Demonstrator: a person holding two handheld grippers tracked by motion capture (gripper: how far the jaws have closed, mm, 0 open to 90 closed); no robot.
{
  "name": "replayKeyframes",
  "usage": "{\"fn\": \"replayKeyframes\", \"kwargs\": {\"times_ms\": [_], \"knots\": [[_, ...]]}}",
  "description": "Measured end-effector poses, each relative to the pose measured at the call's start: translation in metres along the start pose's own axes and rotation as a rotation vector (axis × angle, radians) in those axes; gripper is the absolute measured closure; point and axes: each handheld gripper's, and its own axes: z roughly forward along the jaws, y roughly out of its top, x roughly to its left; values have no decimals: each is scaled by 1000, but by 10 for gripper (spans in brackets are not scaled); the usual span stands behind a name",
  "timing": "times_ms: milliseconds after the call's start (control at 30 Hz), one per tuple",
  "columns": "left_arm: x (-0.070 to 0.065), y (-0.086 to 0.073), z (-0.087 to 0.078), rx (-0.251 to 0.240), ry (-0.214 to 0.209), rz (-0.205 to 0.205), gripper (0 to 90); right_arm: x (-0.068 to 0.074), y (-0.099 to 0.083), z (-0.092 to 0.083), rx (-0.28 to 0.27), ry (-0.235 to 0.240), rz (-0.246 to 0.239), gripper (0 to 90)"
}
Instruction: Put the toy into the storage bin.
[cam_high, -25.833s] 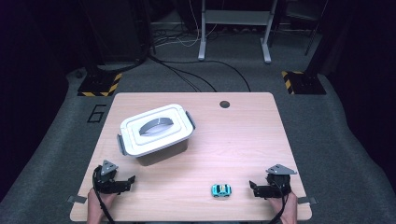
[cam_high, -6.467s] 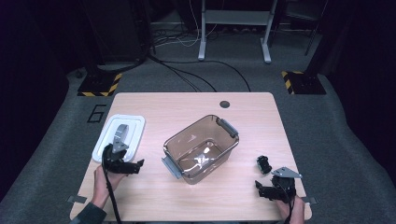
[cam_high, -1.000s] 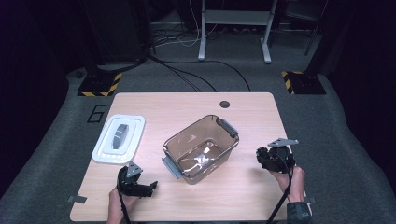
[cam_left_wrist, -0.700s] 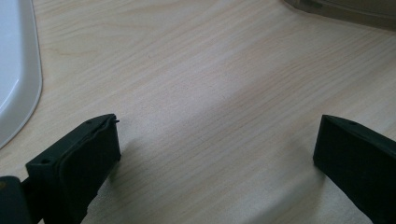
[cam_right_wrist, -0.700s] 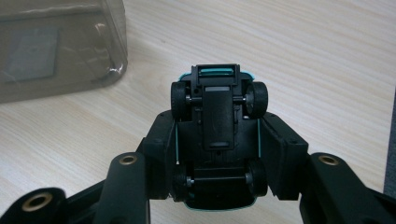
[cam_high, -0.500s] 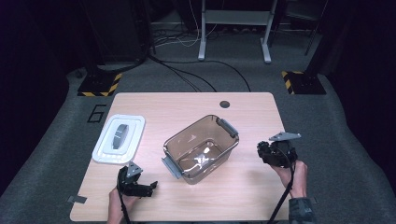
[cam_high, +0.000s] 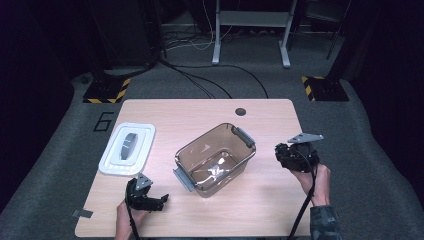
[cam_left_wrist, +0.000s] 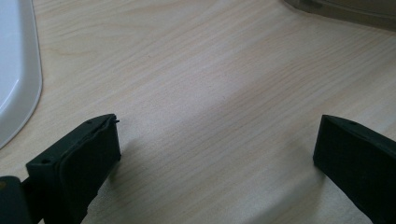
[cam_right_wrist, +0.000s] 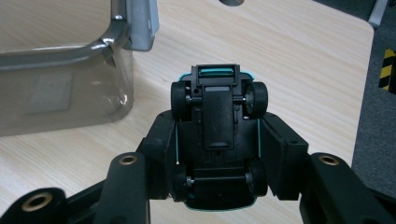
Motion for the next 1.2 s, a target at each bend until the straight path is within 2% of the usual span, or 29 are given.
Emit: {"fn": "replayKeyframes", "kwargs": {"times_ms": [833,1200], "knots": [[0,0,0,0,-1,0,4,7,49,-19,-31,-19,-54,512],[0,0,0,0,0,0,4,13,67,-20,-30,-21,-88,512]]}}
